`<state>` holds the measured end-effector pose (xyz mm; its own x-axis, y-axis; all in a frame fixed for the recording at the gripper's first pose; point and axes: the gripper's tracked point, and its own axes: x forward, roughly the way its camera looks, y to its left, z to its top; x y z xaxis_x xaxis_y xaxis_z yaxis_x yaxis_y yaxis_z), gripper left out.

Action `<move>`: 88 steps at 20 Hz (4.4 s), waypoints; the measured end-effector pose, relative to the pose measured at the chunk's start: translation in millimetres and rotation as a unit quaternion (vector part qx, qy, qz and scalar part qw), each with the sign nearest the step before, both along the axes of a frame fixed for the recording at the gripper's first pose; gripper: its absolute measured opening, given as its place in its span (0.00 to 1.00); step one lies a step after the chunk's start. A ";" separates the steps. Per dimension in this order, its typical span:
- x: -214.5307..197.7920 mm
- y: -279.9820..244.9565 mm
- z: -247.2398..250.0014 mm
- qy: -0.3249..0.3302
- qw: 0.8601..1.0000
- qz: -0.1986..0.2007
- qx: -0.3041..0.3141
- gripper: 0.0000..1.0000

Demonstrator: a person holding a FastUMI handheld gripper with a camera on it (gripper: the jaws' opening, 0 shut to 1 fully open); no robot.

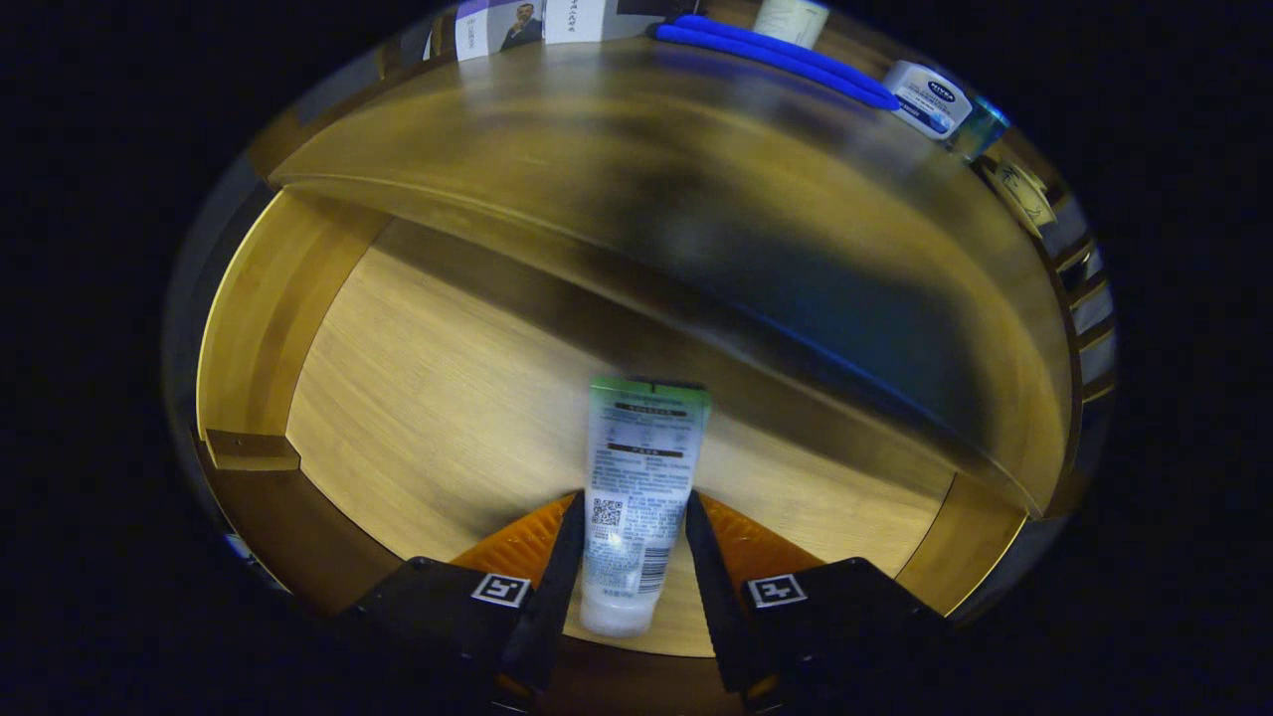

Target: Pull open the drawer, take out the items inside it, and place them on the countertop above the cabinet.

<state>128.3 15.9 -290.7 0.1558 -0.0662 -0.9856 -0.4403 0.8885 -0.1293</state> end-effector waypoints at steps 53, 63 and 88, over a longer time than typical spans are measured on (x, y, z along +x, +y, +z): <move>201.9 -31.3 137.3 -0.166 0.938 -0.231 0.201 0.38; 207.4 -20.4 142.0 -0.186 0.932 -0.220 0.218 0.67; -40.5 0.7 266.8 -0.614 0.758 -0.076 0.205 0.98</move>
